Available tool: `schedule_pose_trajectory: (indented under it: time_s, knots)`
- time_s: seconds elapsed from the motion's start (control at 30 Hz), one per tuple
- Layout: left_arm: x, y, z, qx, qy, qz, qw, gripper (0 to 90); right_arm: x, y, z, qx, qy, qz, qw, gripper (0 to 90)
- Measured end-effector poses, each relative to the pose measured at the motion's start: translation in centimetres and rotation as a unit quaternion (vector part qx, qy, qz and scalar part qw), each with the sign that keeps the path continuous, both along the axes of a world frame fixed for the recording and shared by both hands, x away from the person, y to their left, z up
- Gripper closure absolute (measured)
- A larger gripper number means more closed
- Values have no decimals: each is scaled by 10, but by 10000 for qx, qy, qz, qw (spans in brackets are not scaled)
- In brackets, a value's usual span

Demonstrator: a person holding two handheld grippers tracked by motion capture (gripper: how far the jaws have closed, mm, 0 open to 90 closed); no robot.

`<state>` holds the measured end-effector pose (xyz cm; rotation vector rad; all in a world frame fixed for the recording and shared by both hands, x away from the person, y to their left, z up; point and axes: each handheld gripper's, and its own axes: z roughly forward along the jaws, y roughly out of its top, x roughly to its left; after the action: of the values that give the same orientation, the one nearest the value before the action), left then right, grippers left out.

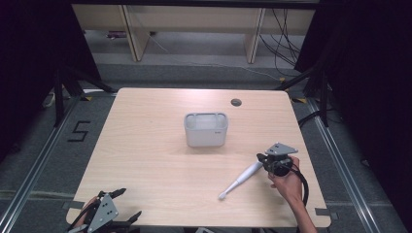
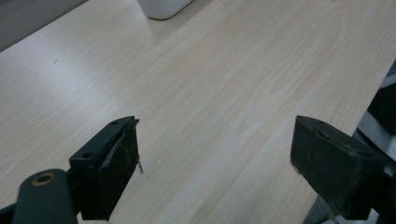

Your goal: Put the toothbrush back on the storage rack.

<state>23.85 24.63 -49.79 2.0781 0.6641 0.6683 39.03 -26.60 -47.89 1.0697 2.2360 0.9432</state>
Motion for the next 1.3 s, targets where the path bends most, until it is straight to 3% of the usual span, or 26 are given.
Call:
schedule_pose_trajectory:
  time_s: [0.13,0.27,0.3,0.53,0.63,0.73,0.8,1.03,1.3]
  knots:
    - [0,0,-1,-53,5,-2,10000,149,7,1,0,-79,-72,65,9999,900]
    - [0,0,0,-3,-6,-6,10000,149,14,2,-3,-85,71,-45,9999,900]
    - [0,-1,-1,-65,0,-1,10000,149,17,1,-3,-173,62,67,9998,900]
    - [0,0,0,24,-14,-14,10000,149,24,2,-7,-100,219,-38,9997,900]
    - [0,0,0,19,-10,-14,10000,149,23,2,-8,-61,349,-99,9993,900]
    - [0,0,0,8,-15,-18,10000,149,26,0,-9,-109,245,-16,9996,900]
    - [0,0,0,5,-6,-19,10000,149,25,0,-8,-108,383,-48,9992,900]
    - [0,-1,-1,-54,-5,-16,10000,149,25,2,-10,-58,474,-97,9988,900]
    - [0,-1,-1,-47,-2,-21,10000,149,26,0,-10,-140,446,-35,9989,900]
